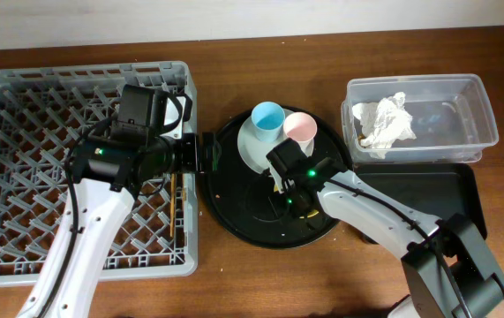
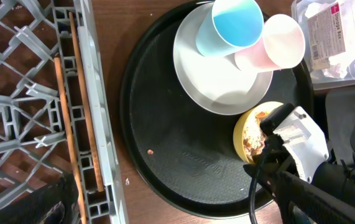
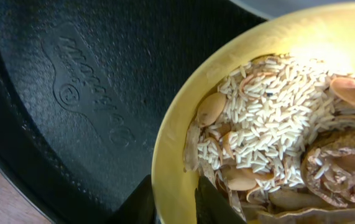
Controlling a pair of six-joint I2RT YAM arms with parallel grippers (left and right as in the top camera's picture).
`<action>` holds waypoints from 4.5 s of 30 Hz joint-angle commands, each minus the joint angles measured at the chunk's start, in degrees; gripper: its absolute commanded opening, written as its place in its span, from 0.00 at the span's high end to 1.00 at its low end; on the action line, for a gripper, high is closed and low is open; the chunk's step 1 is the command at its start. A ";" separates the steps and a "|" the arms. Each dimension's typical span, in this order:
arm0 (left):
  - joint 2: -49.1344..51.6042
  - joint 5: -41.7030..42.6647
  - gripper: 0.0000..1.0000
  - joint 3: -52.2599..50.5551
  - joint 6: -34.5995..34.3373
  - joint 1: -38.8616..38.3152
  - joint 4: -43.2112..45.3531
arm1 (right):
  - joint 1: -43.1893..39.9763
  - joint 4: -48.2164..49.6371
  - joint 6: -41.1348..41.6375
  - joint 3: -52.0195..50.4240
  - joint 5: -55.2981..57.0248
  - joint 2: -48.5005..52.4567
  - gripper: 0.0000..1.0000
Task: Sort waste into correct bins and load items into the dishwasher rack
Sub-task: 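Grasp the rim of the yellow bowl with the right gripper, then lift the yellow bowl and tip the food scraps onto the black tray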
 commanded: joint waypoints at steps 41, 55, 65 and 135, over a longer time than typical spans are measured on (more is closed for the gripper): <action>-0.50 0.59 0.01 0.57 0.11 0.35 -0.09 | -0.11 -26.05 -0.63 22.60 0.15 -0.11 0.96; -0.50 0.59 0.01 0.57 0.11 0.35 -0.09 | -32.17 -38.64 -6.56 25.92 -12.46 -7.13 0.96; -0.50 0.59 0.01 0.57 0.11 0.35 -0.09 | -54.86 -39.19 -19.69 21.79 -30.36 -7.10 0.96; -0.50 0.59 0.01 0.57 0.11 0.35 -0.09 | -71.08 -40.94 -17.68 16.81 -52.72 -8.70 0.96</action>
